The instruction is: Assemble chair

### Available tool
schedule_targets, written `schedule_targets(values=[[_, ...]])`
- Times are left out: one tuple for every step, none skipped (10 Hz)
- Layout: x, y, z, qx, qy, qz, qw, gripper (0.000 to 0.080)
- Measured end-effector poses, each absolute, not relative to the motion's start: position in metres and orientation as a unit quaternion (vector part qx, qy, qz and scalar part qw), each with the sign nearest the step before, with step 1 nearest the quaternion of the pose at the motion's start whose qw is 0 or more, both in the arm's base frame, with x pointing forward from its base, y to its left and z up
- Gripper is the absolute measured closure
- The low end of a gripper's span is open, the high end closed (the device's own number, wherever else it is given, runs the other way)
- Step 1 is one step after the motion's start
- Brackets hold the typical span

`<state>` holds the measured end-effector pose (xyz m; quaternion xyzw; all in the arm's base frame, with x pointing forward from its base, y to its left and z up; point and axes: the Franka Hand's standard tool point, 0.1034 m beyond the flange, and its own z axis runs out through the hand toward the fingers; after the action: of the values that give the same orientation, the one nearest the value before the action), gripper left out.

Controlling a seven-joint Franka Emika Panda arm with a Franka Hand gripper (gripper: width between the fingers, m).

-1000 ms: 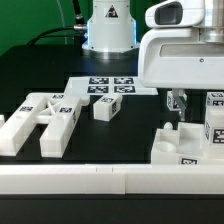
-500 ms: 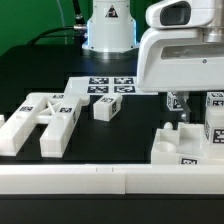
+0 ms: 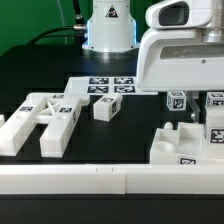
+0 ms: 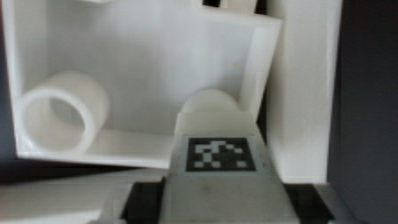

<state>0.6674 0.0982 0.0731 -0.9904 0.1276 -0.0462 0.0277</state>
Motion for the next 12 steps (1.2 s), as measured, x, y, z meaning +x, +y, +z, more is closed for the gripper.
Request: schedule_targets(values=[[0.667,0.099,0.073,-0.986,0.155,-0.045,0.03,0.0511],[0.667,0.102,0.073,-0.97,0.237,-0.042,0.037,0.0511],[0.666,0.107,0.073,-0.949,0.309,-0.039,0.042,0.0511],[0.665,0.111,0.073,-0.929,0.366,-0.035,0.046,0.051],[0.665,0.111,0.073,-0.909,0.413,-0.031,0.051,0.051],[0.665,0.112,0.073,-0.893,0.447,-0.029,0.053,0.0509],[0.665,0.112,0.073,-0.865,0.497,-0.024,0.059,0.0509],[0.665,0.113,0.073,-0.84,0.539,-0.02,0.062,0.0509],[0.666,0.113,0.073,-0.809,0.584,-0.017,0.064,0.0509],[0.666,0.115,0.073,-0.787,0.614,-0.015,0.065,0.0509],[0.665,0.115,0.073,-0.775,0.628,-0.011,0.064,0.0509],[0.666,0.115,0.073,-0.753,0.654,-0.009,0.065,0.0509]])
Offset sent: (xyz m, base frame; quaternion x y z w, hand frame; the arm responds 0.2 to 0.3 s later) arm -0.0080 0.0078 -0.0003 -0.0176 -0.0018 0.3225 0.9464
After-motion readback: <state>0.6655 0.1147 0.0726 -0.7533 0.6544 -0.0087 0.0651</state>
